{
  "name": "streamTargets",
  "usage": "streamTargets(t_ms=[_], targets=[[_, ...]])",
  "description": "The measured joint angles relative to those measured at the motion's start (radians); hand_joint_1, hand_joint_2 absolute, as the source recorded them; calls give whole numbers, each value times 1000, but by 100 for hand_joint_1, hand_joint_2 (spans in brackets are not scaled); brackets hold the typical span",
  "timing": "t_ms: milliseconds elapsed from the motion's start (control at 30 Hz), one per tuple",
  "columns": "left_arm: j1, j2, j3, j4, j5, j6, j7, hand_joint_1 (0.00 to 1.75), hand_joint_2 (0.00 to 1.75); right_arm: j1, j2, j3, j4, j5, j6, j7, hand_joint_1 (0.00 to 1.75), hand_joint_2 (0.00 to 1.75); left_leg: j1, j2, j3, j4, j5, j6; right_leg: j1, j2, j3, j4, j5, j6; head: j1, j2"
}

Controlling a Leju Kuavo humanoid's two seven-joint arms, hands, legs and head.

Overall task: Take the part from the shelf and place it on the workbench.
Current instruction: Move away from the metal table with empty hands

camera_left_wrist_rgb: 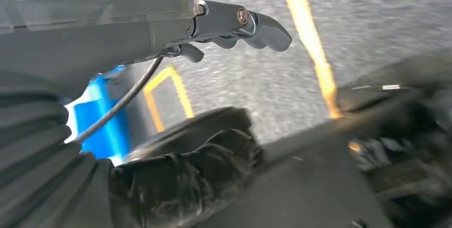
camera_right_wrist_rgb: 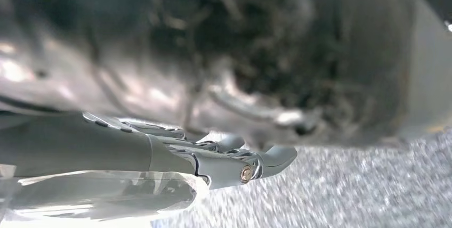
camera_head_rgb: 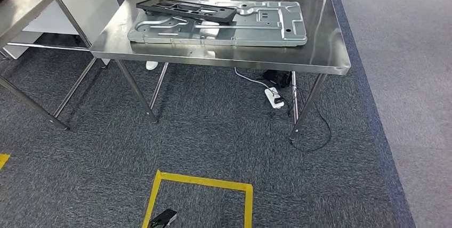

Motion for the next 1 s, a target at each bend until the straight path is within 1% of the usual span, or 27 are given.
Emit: streamTargets(t_ms=[33,67,100,133,167,200,233,300,333,367,400,433,467,500,533,567,600,633,667,700,733,767,833,867,900,967,1000], targets=[[-5,3,-1,0,-5,-5,-8,0,175,0,3,-2,0,-9,10,-2,0,0,0,0,1,36,-5,2,3,0,-14,1,11,-2,0,0],[-9,6,-2,0,-10,-9,-11,0,175,0,6,-4,0,-17,19,-4,0,0,-2,-1,19,42,10,8,7,1,-29,2,22,-3,0,0],[-14,8,-4,0,-14,-10,-11,0,175,0,9,-5,0,-22,27,-2,0,0,-5,-2,54,11,36,18,11,2,-43,3,33,-4,0,0],[-20,10,-7,0,-16,-10,-10,0,175,0,13,-6,0,-25,34,3,0,0,-11,-3,104,-48,59,32,14,3,-54,4,43,-4,0,0],[-26,13,-10,0,-17,-10,-9,0,175,0,20,-6,0,-27,38,9,0,0,-19,-5,160,-121,66,50,16,4,-64,5,52,-3,0,0],[-33,16,-12,0,-17,-9,-9,0,175,1,24,-7,0,-28,41,17,0,0,-25,-5,208,-191,62,63,17,3,-69,4,60,0,1,0],[-39,19,-13,0,-16,-8,-9,0,175,1,29,-8,0,-31,42,24,0,0,-32,-7,240,-240,54,72,15,1,-72,3,68,4,1,0],[-46,20,-15,0,-14,-7,-8,0,87,2,33,-13,2,-39,42,40,0,0,-37,-7,256,-285,57,78,12,-1,-73,-5,86,17,-1,0],[-47,21,-16,0,-12,-7,-8,0,44,3,36,-16,3,-44,43,49,0,0,-36,-5,252,-293,71,77,11,0,-75,-7,88,23,-2,0],[-48,21,-17,0,-11,-7,-7,0,0,3,36,-20,4,-48,43,58,0,0,-33,-3,247,-303,86,80,11,2,-81,0,73,29,-2,0],[-48,21,-17,0,-11,-7,-6,0,0,4,36,-24,4,-52,45,65,0,0,-29,0,240,-313,102,81,10,4,-91,24,40,35,-2,0],[-49,21,-17,0,-13,-7,-6,0,0,4,37,-27,5,-55,46,71,0,0,-28,2,230,-316,115,82,7,6,-104,66,-8,39,-2,0],[-49,21,-18,0,-14,-7,-5,0,0,4,37,-29,5,-58,48,75,0,0,-28,2,215,-315,126,85,5,6,-120,124,-58,45,-1,0],[-49,21,-18,0,-15,-6,-5,0,0,4,37,-30,6,-60,49,80,0,0,-27,2,197,-312,136,85,3,5,-133,183,-91,50,-1,0],[-48,21,-18,0,-16,-4,-5,0,0,4,37,-32,6,-63,49,83,0,0,-26,3,179,-306,146,83,0,5,-136,226,-98,56,-1,0],[-48,21,-19,0,-17,-2,-4,0,0,4,37,-35,6,-66,49,87,0,0,-24,4,158,-298,155,79,-3,5,-126,244,-84,62,-2,0],[-48,21,-19,0,-17,0,-4,0,0,4,36,-39,7,-69,49,89,0,0,-21,5,138,-288,162,75,-7,4,-100,229,-55,68,-2,0],[-48,21,-19,0,-17,2,-4,0,0,4,36,-42,7,-72,52,92,0,0,-18,5,117,-275,168,69,-11,3,-57,185,-30,73,-1,0],[-48,21,-19,0,-18,3,-4,0,0,3,36,-46,7,-76,57,94,0,0,-17,5,98,-259,172,63,-13,2,-8,123,-25,77,-1,0],[-49,22,-19,0,-19,4,-4,0,0,2,36,-49,7,-79,63,95,0,0,-16,5,82,-243,175,57,-12,3,33,67,-33,74,-2,0],[-49,22,-19,0,-20,3,-4,0,0,1,36,-51,7,-80,70,95,0,0,-16,5,71,-231,179,51,-11,4,58,25,-47,69,-3,0],[-50,22,-19,0,-21,2,-4,0,0,0,36,-53,7,-81,75,95,0,0,-17,5,65,-224,183,45,-7,5,66,4,-60,61,-4,0],[-52,23,-19,0,-24,-1,-3,0,0,1,37,-55,7,-81,81,94,0,0,-14,4,62,-219,191,33,-7,3,55,1,-52,40,-5,0],[-52,24,-19,0,-26,-4,-3,0,0,1,38,-55,7,-80,83,94,0,0,-12,3,56,-208,176,26,-8,2,49,0,-43,31,-5,0],[-53,26,-19,0,-27,-6,-2,0,0,1,39,-55,8,-81,85,94,0,0,-10,1,47,-182,143,19,-10,-1,41,-1,-33,22,-7,0],[-55,27,-20,0,-28,-7,-1,0,0,1,39,-56,8,-87,92,100,0,0,-6,-1,19,-80,41,7,-11,-3,15,-1,-11,12,-11,0],[-56,27,-20,0,-29,-7,-2,0,0,1,39,-56,8,-92,97,105,0,0,-4,-1,8,-20,1,3,-11,-4,1,0,1,11,-12,0]])
